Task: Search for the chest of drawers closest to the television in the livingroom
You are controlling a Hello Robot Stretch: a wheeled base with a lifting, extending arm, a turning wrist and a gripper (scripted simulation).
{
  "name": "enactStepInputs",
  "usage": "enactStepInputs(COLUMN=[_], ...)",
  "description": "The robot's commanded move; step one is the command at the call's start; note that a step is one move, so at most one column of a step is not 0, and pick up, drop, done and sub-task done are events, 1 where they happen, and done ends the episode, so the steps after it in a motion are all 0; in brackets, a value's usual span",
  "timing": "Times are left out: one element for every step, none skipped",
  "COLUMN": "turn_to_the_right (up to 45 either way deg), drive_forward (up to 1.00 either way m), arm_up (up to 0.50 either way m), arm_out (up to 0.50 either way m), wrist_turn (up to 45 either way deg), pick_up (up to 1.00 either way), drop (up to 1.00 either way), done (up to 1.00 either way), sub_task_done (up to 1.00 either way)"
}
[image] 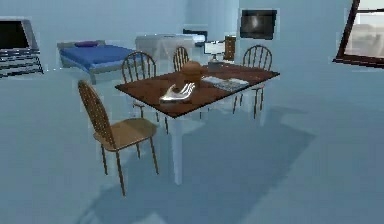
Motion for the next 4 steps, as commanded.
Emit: enactStepInputs(turn_to_the_right=[0.0,-45.0,-12.0,0.0], drive_forward=[0.10,0.00,0.00,1.00], arm_up=[0.00,0.00,0.00,0.00], arm_out=[0.00,0.00,0.00,0.00], wrist_turn=[0.0,0.0,0.0,0.0], pick_up=[0.00,0.00,0.00,0.00], drop=[0.00,0.00,0.00,0.00], done=[0.00,0.00,0.00,0.00], sub_task_done=[0.00,0.00,0.00,0.00])
